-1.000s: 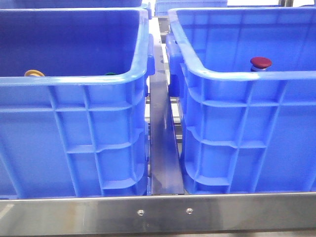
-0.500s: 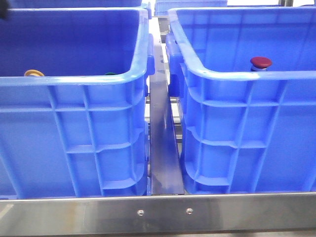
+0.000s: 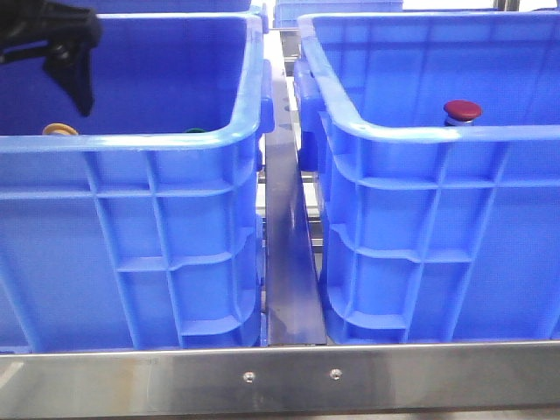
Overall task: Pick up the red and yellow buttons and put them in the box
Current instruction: 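Lower the left gripper into the button bin and grasp a yellow-capped button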
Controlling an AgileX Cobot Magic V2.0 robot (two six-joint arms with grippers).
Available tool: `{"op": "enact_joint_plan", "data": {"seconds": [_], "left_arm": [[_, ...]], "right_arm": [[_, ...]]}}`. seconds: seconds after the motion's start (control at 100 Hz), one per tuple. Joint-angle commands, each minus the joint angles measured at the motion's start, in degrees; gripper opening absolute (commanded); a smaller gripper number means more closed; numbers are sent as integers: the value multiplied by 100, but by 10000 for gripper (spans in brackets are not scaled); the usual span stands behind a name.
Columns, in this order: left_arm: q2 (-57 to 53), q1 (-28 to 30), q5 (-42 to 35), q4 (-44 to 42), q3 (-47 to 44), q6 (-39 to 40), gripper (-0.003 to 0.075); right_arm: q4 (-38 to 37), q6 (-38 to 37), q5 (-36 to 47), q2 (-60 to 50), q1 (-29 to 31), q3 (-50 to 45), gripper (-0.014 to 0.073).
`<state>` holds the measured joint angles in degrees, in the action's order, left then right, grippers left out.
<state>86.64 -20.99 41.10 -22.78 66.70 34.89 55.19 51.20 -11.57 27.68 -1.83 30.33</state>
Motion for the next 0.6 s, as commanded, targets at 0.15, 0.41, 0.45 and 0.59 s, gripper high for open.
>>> {"op": "enact_joint_plan", "data": {"seconds": [0.15, 0.41, 0.45, 0.59], "left_arm": [[0, 340, -415, -56, 204, 72, 618], [400, 376, -515, -56, 204, 67, 618], [455, 376, -558, -56, 204, 67, 618], [603, 376, -763, -56, 204, 67, 618]], "right_arm": [[29, 5, 215, 1, 32, 134, -67], [29, 5, 215, 1, 32, 134, -67], [29, 5, 215, 1, 32, 134, -67], [29, 5, 215, 7, 32, 134, -67]]}}
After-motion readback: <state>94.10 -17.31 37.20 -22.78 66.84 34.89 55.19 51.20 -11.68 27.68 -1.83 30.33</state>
